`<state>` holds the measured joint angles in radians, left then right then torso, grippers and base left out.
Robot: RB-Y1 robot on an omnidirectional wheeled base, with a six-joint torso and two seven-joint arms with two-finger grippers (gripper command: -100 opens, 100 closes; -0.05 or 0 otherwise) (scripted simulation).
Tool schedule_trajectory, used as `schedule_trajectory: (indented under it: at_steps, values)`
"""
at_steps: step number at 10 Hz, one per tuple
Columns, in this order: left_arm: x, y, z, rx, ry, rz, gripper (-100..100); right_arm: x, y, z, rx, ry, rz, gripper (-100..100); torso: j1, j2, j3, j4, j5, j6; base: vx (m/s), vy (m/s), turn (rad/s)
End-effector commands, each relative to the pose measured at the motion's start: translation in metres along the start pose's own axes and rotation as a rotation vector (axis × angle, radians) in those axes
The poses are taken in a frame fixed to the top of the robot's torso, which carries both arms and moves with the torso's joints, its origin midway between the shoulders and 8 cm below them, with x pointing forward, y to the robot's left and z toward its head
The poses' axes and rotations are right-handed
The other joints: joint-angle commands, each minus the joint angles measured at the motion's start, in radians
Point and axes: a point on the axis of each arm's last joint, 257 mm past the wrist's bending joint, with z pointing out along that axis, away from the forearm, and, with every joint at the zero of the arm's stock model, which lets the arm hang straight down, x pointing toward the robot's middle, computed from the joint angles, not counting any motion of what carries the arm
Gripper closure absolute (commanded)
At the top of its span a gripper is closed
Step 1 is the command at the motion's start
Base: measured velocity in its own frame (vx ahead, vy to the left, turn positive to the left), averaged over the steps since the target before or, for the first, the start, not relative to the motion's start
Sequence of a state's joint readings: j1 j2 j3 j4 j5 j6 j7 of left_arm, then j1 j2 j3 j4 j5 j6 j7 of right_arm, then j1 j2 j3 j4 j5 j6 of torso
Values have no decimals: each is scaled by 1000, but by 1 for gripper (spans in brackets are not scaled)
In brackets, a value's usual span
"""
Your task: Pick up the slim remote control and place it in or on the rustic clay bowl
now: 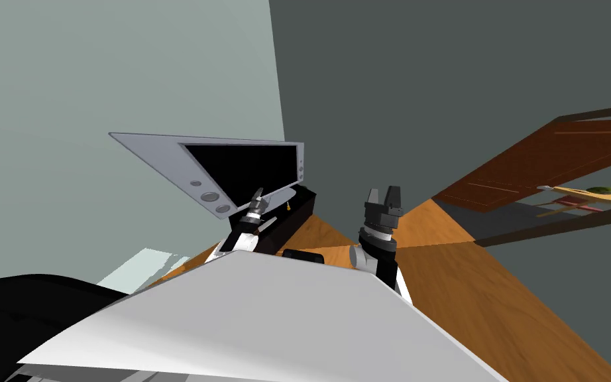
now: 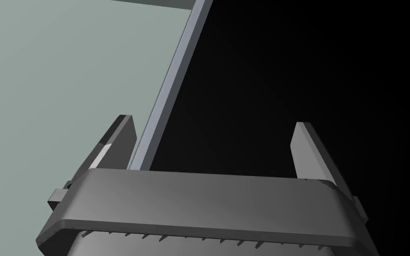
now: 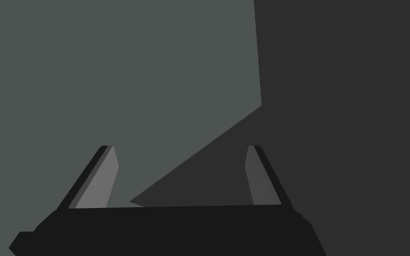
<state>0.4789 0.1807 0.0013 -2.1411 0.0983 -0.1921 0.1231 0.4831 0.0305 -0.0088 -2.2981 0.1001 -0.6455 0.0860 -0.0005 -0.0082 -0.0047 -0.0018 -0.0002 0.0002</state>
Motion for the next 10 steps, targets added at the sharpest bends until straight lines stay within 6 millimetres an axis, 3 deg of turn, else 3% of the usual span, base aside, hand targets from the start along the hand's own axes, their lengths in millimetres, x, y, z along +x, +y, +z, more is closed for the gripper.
schedule_trajectory:
  at_steps: [1, 3, 4, 5, 6, 7, 8, 10]
  values:
    - [-11, 38, -11, -108, -17, -50, -100, 0, 0, 0, 0, 0, 0, 0, 0, 0, 0, 0, 0, 0, 145, -3, -145]
    - [-25, 78, -23, -222, -46, -114, -100, 0, 0, 0, 0, 0, 0, 0, -1, 0, 0, 0, 0, 0, 130, -26, -196]
    - [-26, 81, -24, -234, -48, -114, -100, 0, 0, 0, 0, 0, 0, 0, -1, -1, -1, 0, 0, 0, 99, -3, -46]
    - [-34, 103, -32, -298, -67, -148, -100, 0, 0, 0, 0, 0, 0, 0, -1, 1, 0, 0, 0, -1, 87, -3, -143]
    - [-34, 103, -32, -299, -67, -148, -100, 0, 0, 0, 0, 0, 0, 0, 0, 2, 1, 0, 0, 0, 54, -2, -50]
    - [-42, 123, -41, -358, -88, -182, -100, 0, 0, 0, 0, 0, 0, 0, -1, 4, 2, 1, 0, -1, 56, -15, -108]
    - [-42, 125, -42, -365, -89, -182, -100, 0, 0, 0, 0, 0, 0, 0, -1, 4, 2, 1, 0, 0, 48, -8, -74]
    - [-58, 165, -64, -487, -140, -252, -100, 0, 0, 0, 0, 0, 0, 0, -1, 4, 2, 1, 0, 0, 78, -8, -184]
